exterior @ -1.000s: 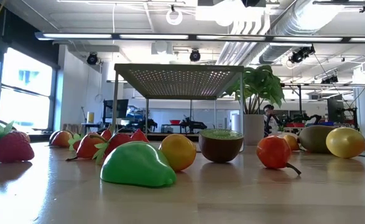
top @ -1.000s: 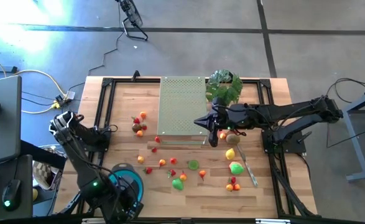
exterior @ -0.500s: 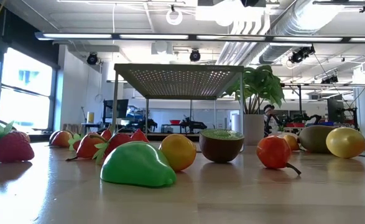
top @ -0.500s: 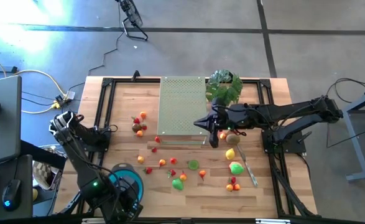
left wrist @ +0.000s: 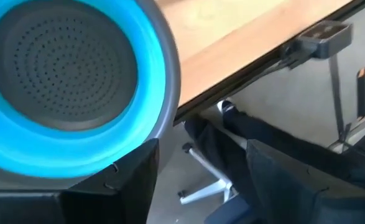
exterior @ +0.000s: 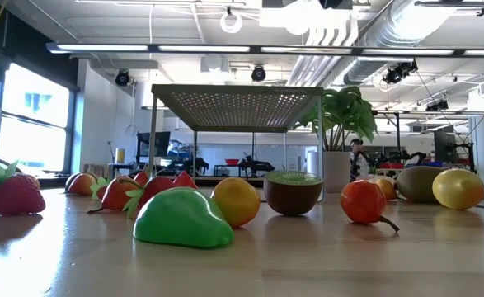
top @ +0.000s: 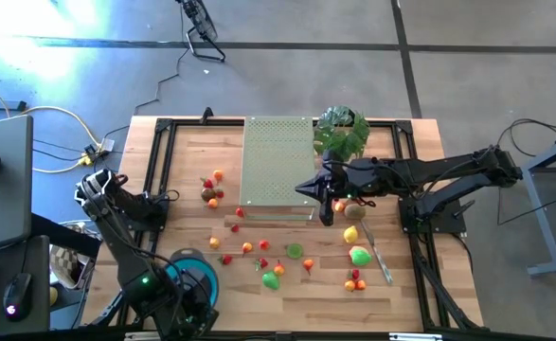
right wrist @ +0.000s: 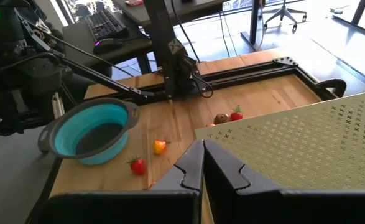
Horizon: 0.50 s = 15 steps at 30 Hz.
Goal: Pick & Place Fruit
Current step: Put the blue bowl on the shelf
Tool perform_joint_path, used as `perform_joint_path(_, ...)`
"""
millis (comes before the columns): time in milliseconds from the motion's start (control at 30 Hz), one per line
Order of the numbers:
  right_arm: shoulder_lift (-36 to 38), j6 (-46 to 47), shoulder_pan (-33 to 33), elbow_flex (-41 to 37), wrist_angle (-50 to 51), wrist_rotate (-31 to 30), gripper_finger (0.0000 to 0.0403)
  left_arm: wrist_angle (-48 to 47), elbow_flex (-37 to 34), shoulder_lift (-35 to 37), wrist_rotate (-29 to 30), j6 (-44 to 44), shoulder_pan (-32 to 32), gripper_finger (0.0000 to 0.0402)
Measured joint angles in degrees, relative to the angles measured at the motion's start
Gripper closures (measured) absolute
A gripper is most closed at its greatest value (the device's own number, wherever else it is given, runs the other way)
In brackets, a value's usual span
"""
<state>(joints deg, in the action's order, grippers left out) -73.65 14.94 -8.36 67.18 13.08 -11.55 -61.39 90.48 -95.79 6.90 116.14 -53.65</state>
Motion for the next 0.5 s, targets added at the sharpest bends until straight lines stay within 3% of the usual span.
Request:
perform_joint_path(133, 0.00, -0.15, 0.00, 0.00, 0.02, 0.00, 0.0398, 0.37, 0.00, -0.61, 2.82, 2.29, 0.29, 0.0164)
perform_joint_path(500, 0.00, -0.24, 0.00, 0.00, 0.07, 0.00, 0.0400, 0.38, -0.02, -8.47, 2.66, 10.10, 0.39, 0.0164)
